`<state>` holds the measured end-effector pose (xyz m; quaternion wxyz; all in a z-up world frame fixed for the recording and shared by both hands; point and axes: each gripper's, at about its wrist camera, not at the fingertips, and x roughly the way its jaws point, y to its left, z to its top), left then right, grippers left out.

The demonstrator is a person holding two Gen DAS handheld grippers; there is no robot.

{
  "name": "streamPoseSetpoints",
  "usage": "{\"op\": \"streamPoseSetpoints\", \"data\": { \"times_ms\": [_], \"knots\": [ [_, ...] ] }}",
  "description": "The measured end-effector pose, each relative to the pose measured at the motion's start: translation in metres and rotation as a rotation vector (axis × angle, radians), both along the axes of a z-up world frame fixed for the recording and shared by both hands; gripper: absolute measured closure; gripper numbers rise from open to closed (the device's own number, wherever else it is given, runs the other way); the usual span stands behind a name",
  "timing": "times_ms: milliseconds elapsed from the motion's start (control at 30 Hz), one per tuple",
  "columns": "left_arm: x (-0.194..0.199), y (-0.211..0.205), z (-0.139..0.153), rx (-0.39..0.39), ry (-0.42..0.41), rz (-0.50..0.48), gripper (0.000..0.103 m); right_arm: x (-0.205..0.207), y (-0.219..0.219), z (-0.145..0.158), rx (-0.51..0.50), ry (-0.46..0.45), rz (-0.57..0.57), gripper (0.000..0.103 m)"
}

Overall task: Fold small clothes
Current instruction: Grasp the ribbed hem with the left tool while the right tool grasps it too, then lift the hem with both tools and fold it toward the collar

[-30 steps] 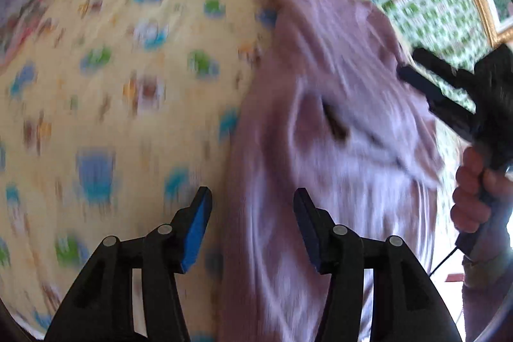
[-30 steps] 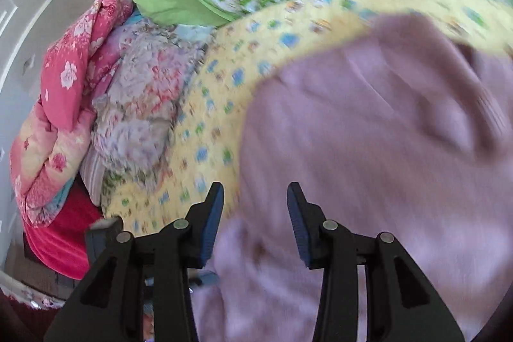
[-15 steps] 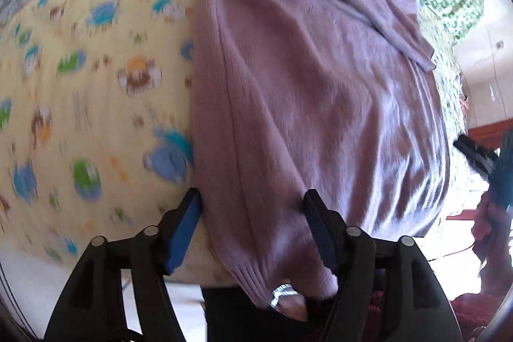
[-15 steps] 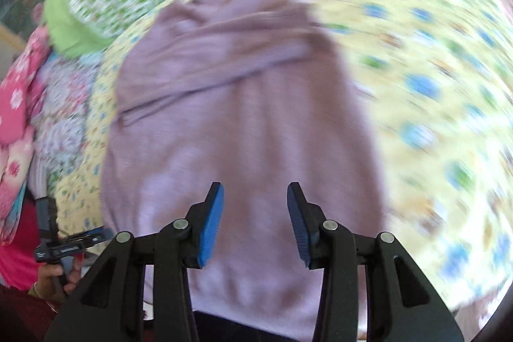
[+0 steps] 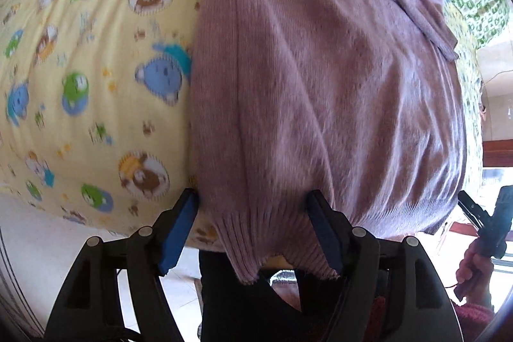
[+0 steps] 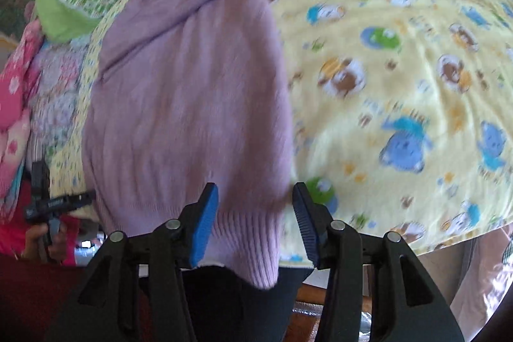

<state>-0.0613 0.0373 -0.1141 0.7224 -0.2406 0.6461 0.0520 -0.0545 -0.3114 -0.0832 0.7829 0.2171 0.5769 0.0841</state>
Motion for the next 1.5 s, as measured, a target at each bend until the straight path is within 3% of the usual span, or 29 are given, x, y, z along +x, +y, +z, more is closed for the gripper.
{"op": "streamPoseSetpoints", "data": {
  "times_ms": [167,367,433,467,500,533,567,633,733,767,800,833,867,900,933,1067,1167,1200,1233,1300,1333,1500],
  "knots": [
    [-0.014,-0.011,-0.019,-0.081,0.054,-0.007,0.032,-0.004,0.003,-0.001,0.030,-0.017,0.037,0.048],
    [-0.017,-0.022,-0.027,-0.038,0.031,0.012,0.033,-0.009,-0.001,-0.007,0.060,-0.017,0.034,0.047],
    [-0.017,-0.027,-0.025,-0.009,0.020,0.000,0.052,-0.009,0.000,-0.008,0.070,-0.022,0.030,0.047],
    [-0.017,-0.030,-0.026,0.008,0.019,-0.012,0.067,-0.010,0.002,-0.008,0.064,-0.022,0.036,0.049],
    [-0.020,-0.029,-0.024,0.013,0.003,-0.027,0.087,-0.011,0.005,-0.007,0.049,-0.027,0.050,0.068],
    [-0.024,-0.029,-0.020,0.001,-0.017,-0.037,0.096,-0.013,0.006,-0.006,0.021,-0.029,0.064,0.096],
    [-0.029,-0.027,-0.017,-0.002,-0.036,-0.043,0.096,-0.013,0.004,-0.007,0.004,-0.018,0.061,0.096],
    [-0.044,-0.020,-0.015,0.020,-0.053,-0.051,0.096,-0.018,-0.014,-0.007,0.046,-0.032,-0.004,0.097],
    [-0.054,-0.012,-0.014,-0.009,-0.067,-0.025,0.088,-0.024,-0.030,-0.014,0.122,-0.033,-0.066,0.097],
    [-0.054,-0.011,-0.011,-0.024,-0.083,-0.022,0.080,-0.025,-0.031,-0.014,0.141,-0.039,-0.069,0.096],
    [-0.050,-0.015,-0.004,-0.042,-0.107,-0.025,0.066,-0.025,-0.030,-0.015,0.167,-0.033,-0.076,0.094],
    [-0.046,-0.018,0.000,-0.055,-0.121,-0.029,0.054,-0.024,-0.030,-0.016,0.181,-0.026,-0.081,0.086],
    [-0.043,-0.020,0.003,-0.060,-0.125,-0.029,0.033,-0.024,-0.030,-0.016,0.194,-0.019,-0.085,0.081],
    [-0.038,-0.023,0.004,-0.056,-0.122,-0.025,0.027,-0.023,-0.029,-0.017,0.209,-0.019,-0.087,0.073],
    [-0.031,-0.026,0.002,-0.044,-0.113,-0.018,0.027,-0.023,-0.029,-0.017,0.222,-0.025,-0.086,0.068],
    [-0.012,-0.023,-0.012,-0.045,-0.082,0.049,0.027,-0.026,-0.020,-0.017,0.197,-0.038,-0.067,0.067],
    [-0.002,-0.030,-0.014,0.022,-0.074,0.037,0.027,-0.023,-0.011,-0.016,0.131,-0.050,-0.031,0.068],
    [-0.001,-0.036,-0.012,0.057,-0.085,0.013,0.035,-0.023,-0.008,-0.015,0.111,-0.053,-0.016,0.070],
    [-0.003,-0.041,-0.010,0.095,-0.098,-0.022,0.043,-0.022,-0.006,-0.014,0.086,-0.053,-0.005,0.093],
    [-0.008,-0.039,-0.006,0.099,-0.108,-0.050,0.093,-0.024,-0.011,-0.015,0.079,-0.041,-0.010,0.097],
    [-0.014,-0.030,-0.005,0.049,-0.117,-0.038,0.095,-0.026,-0.018,-0.014,0.093,-0.050,-0.028,0.098],
    [-0.039,0.004,-0.005,0.001,-0.144,0.032,0.097,-0.037,-0.048,-0.022,0.173,-0.040,-0.126,0.099]
  ]
}}
